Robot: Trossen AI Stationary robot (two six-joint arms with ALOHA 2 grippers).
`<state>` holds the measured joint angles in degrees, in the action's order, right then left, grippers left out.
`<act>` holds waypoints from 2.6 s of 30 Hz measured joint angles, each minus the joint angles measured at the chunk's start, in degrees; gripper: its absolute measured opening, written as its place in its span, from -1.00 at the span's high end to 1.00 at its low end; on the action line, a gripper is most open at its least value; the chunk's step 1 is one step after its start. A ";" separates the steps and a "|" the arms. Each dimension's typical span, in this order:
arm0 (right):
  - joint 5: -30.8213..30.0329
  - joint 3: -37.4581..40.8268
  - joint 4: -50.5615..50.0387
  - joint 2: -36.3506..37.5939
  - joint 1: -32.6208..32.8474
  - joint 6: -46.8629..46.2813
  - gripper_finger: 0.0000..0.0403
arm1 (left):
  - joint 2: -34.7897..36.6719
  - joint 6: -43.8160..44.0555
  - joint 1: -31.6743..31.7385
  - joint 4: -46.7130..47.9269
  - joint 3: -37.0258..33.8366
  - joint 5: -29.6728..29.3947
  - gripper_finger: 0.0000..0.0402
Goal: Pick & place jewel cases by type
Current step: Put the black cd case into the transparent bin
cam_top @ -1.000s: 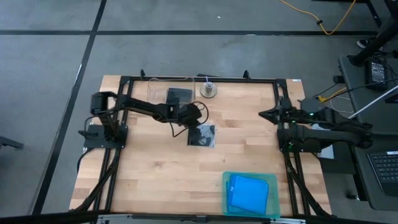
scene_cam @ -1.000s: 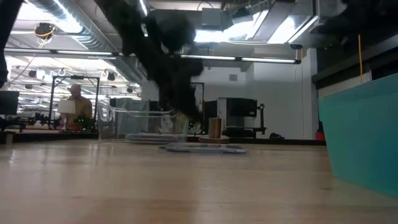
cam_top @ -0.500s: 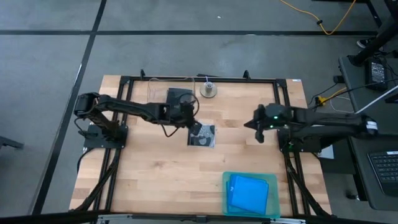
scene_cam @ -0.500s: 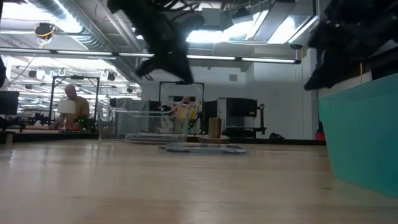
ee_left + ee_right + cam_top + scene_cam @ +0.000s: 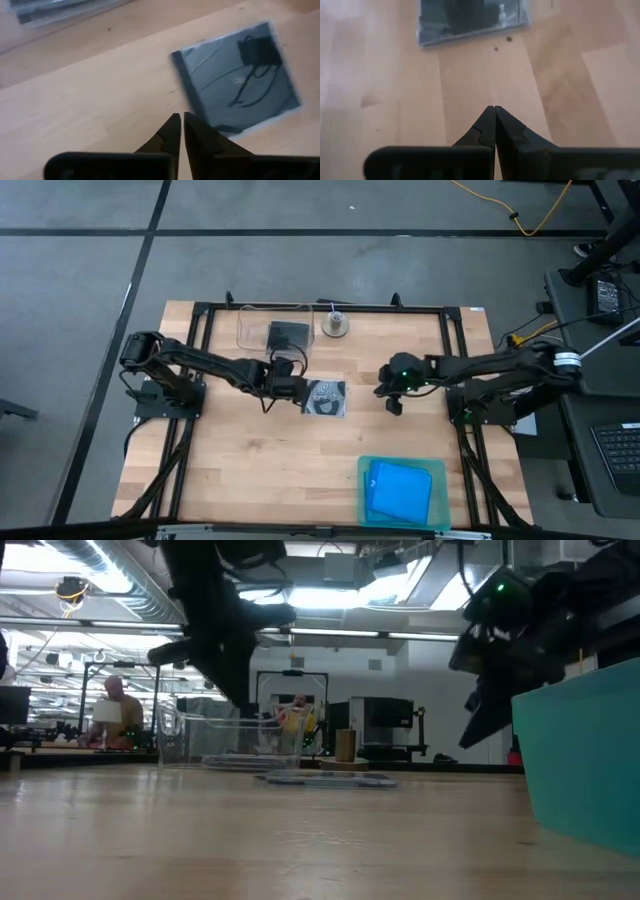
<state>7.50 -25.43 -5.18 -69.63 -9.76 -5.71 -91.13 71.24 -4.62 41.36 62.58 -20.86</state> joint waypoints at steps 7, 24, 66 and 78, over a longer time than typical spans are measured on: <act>0.18 0.00 5.28 -9.17 0.00 -2.70 0.98 | 0.00 0.98 0.22 -8.69 -7.56 5.91 0.64; 3.15 -12.40 5.89 -24.98 0.04 1.61 0.98 | 0.01 2.30 3.65 -27.87 -16.24 7.69 0.07; 6.31 -18.49 6.24 -31.97 0.20 6.55 0.97 | -7.94 -0.87 8.85 -44.47 -16.65 17.60 0.01; 6.33 -18.45 6.24 -31.97 0.20 7.75 0.97 | -3.82 -0.57 6.13 -42.68 -15.90 12.71 0.02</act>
<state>13.82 -43.88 1.06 -101.60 -9.56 2.04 -94.96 70.67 1.51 -1.31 46.68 -8.16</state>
